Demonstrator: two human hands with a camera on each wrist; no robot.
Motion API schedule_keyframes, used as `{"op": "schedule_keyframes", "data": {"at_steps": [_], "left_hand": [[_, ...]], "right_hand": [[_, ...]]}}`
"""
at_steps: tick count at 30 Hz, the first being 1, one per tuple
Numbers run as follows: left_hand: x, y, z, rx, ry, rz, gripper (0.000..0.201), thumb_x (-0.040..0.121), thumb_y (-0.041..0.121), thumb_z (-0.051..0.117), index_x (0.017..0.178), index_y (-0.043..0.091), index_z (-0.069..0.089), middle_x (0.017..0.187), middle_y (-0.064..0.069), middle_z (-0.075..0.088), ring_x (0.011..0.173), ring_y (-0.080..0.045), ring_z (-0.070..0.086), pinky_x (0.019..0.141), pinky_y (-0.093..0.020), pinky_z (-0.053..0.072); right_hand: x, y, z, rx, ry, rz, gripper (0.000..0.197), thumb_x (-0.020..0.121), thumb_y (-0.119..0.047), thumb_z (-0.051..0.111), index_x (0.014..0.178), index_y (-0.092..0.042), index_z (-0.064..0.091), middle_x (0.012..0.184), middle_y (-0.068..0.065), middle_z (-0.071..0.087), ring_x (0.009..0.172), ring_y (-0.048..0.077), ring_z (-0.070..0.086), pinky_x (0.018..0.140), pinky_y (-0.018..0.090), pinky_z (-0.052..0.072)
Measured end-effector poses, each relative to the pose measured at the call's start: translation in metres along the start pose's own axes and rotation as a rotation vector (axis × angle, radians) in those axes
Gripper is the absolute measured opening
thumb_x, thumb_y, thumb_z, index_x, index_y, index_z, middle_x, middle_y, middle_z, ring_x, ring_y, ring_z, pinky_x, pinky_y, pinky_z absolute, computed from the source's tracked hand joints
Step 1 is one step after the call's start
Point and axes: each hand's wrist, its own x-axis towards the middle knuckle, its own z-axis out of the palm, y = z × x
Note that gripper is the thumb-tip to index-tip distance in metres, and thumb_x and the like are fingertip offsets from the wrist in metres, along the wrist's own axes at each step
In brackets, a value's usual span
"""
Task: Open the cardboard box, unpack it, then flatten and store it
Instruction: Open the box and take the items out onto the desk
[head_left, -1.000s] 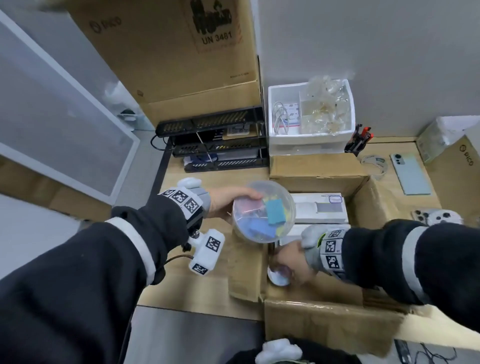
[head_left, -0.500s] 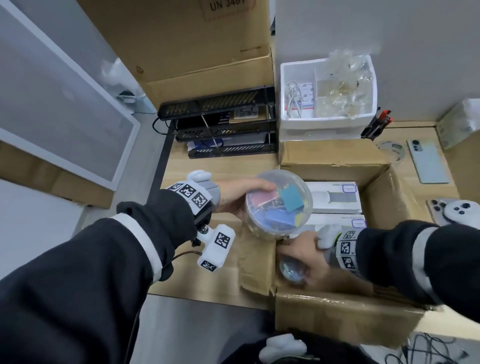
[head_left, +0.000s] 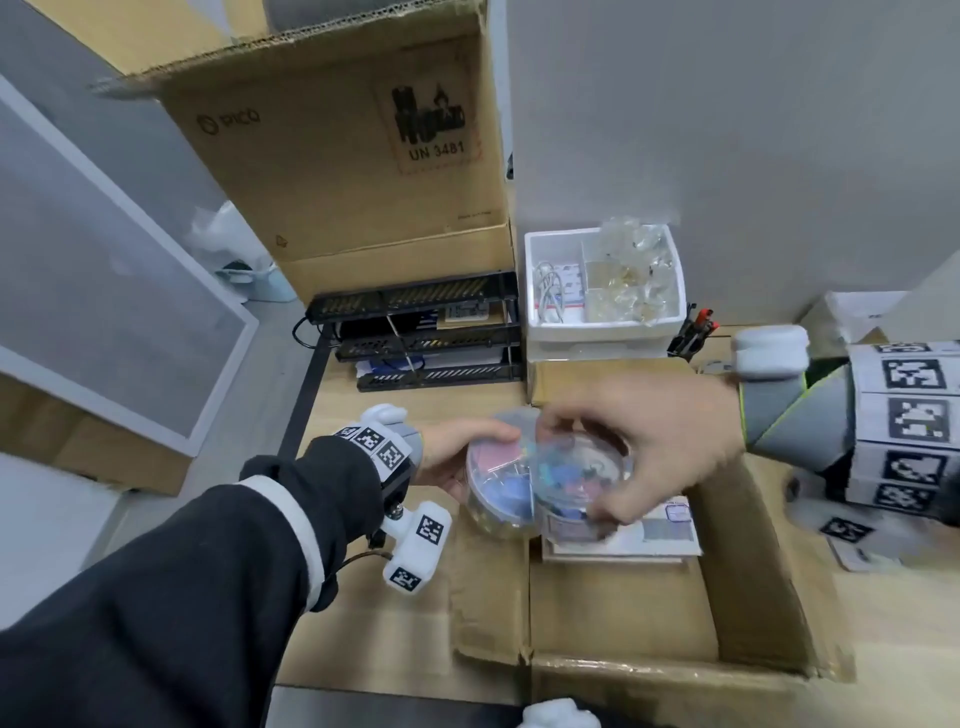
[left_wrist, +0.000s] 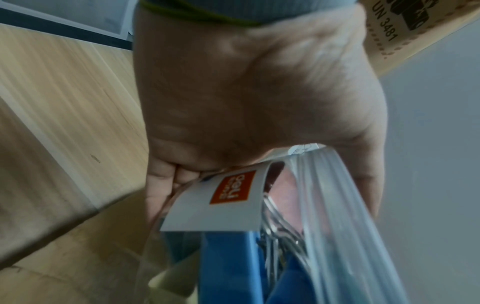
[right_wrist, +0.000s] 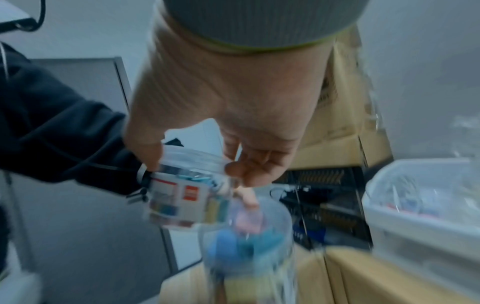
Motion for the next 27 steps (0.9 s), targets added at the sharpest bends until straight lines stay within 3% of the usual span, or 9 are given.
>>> {"op": "schedule_keyframes", "data": {"at_steps": [3,7,11,14,17,21,24,25,27], "left_hand": [[-0.004,-0.004,-0.004,-0.092,0.061,0.072,0.080,0.076,0.063,0.066,0.130,0.003,0.062,0.123,-0.025,0.061,0.106,-0.040,0.059,0.095,-0.051,0.047],[-0.013,-0.013,-0.024,-0.275,0.109,0.195,0.050,0.096,0.051,0.044,0.115,0.011,0.067,0.108,-0.020,0.064,0.083,-0.031,0.066,0.069,-0.035,0.053],[-0.016,-0.037,-0.059,-0.403,0.249,0.230,0.069,0.089,0.066,0.047,0.121,0.009,0.066,0.106,-0.019,0.065,0.083,-0.032,0.065,0.065,-0.032,0.049],[-0.013,-0.061,-0.083,-0.456,0.373,0.193,0.081,0.082,0.073,0.049,0.125,0.006,0.067,0.104,-0.021,0.065,0.083,-0.033,0.064,0.059,-0.028,0.050],[-0.010,-0.081,-0.095,-0.549,0.469,0.198,0.061,0.088,0.065,0.049,0.106,0.012,0.072,0.085,-0.013,0.068,0.060,-0.023,0.063,0.046,-0.021,0.048],[0.002,-0.106,-0.113,-0.574,0.641,0.101,0.073,0.075,0.080,0.051,0.097,0.016,0.078,0.091,-0.021,0.072,0.075,-0.030,0.063,0.055,-0.024,0.043],[0.013,-0.120,-0.124,-0.568,0.702,0.067,0.069,0.083,0.080,0.041,0.088,0.021,0.076,0.081,-0.014,0.064,0.048,-0.021,0.053,0.044,-0.020,0.030],[0.019,-0.126,-0.129,-0.563,0.701,0.055,0.070,0.083,0.080,0.041,0.091,0.020,0.076,0.082,-0.013,0.066,0.048,-0.021,0.054,0.044,-0.020,0.030],[0.031,-0.132,-0.136,-0.587,0.698,0.048,0.073,0.082,0.080,0.041,0.103,0.020,0.077,0.093,-0.011,0.076,0.068,-0.028,0.067,0.052,-0.023,0.039]], "right_hand": [[0.030,-0.006,-0.014,-0.067,0.269,-0.007,0.059,0.060,-0.049,0.077,0.109,-0.024,0.056,0.094,-0.013,0.059,0.078,0.007,0.055,0.070,0.023,0.049],[0.079,0.001,-0.003,0.031,0.383,0.016,0.071,0.051,-0.059,0.066,0.111,-0.023,0.050,0.098,-0.008,0.061,0.083,0.013,0.060,0.075,0.036,0.053],[0.126,-0.001,0.006,0.085,0.464,-0.039,0.055,0.060,-0.050,0.069,0.102,-0.023,0.047,0.089,-0.002,0.059,0.078,0.019,0.056,0.068,0.039,0.050],[0.164,-0.004,0.019,0.087,0.444,-0.075,0.046,0.070,-0.039,0.071,0.105,-0.020,0.048,0.095,0.001,0.055,0.082,0.020,0.051,0.068,0.032,0.041],[0.198,-0.002,0.036,0.130,0.404,-0.048,0.040,0.076,-0.031,0.069,0.105,-0.023,0.042,0.090,0.000,0.051,0.077,0.019,0.046,0.060,0.029,0.032],[0.239,0.003,0.056,0.197,0.357,0.023,0.043,0.077,-0.031,0.070,0.111,-0.019,0.046,0.089,-0.001,0.050,0.076,0.018,0.045,0.058,0.029,0.030],[0.266,0.013,0.075,0.238,0.333,0.058,0.045,0.077,-0.029,0.071,0.113,-0.019,0.046,0.102,0.003,0.053,0.087,0.022,0.048,0.069,0.029,0.032],[0.278,0.017,0.083,0.264,0.318,0.070,0.046,0.078,-0.029,0.071,0.114,-0.018,0.046,0.106,0.004,0.054,0.089,0.022,0.049,0.070,0.029,0.032],[0.295,0.024,0.093,0.302,0.302,0.082,0.052,0.078,-0.030,0.074,0.118,-0.018,0.044,0.114,0.006,0.054,0.095,0.022,0.051,0.075,0.027,0.034]]}}
